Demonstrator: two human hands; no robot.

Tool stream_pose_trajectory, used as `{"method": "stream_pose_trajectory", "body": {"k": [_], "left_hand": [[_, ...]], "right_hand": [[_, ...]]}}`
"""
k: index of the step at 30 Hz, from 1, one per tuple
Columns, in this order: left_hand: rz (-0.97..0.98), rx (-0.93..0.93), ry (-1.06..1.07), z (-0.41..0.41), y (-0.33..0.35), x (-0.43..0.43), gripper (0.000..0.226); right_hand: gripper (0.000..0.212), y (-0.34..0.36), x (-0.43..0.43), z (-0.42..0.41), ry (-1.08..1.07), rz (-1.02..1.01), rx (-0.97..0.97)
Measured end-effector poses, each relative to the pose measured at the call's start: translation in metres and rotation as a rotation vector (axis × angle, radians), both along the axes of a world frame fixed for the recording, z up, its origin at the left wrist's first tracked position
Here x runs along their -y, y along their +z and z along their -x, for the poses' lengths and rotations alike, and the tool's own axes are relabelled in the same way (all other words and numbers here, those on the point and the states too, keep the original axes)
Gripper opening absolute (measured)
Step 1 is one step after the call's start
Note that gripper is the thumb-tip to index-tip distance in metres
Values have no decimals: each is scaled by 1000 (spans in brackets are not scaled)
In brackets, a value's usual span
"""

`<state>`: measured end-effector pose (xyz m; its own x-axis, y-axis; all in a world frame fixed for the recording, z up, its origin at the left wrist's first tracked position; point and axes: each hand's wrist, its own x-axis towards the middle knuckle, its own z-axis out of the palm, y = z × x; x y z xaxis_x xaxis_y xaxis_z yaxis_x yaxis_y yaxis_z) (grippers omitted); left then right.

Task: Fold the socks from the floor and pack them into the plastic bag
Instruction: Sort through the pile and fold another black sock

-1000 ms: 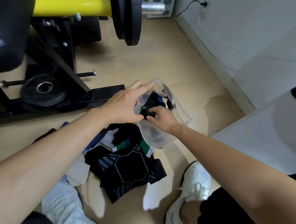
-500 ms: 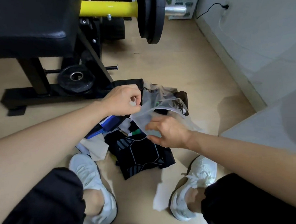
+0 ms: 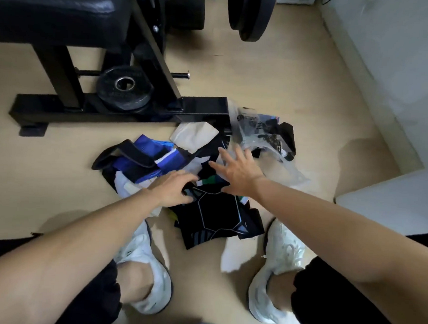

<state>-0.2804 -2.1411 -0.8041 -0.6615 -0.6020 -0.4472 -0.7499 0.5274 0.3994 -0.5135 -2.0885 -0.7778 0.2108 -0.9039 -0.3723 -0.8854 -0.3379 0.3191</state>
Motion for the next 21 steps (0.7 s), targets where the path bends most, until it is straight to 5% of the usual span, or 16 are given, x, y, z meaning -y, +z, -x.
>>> {"method": "stream_pose_trajectory", "body": {"k": [4, 11, 16, 21], "left_hand": [[-31, 60, -38, -3, -28, -1, 70], [-15, 38, 6, -6, -50, 1, 47], [84, -1, 92, -5, -53, 6, 45], [10, 71, 86, 8, -44, 11, 51]], "right_hand": [[86, -29, 15, 13, -170, -82, 18], [81, -60, 32, 59, -450, -166, 79], [73, -55, 30, 94, -588, -134, 101], [64, -39, 12, 69, -556, 45, 340]]}}
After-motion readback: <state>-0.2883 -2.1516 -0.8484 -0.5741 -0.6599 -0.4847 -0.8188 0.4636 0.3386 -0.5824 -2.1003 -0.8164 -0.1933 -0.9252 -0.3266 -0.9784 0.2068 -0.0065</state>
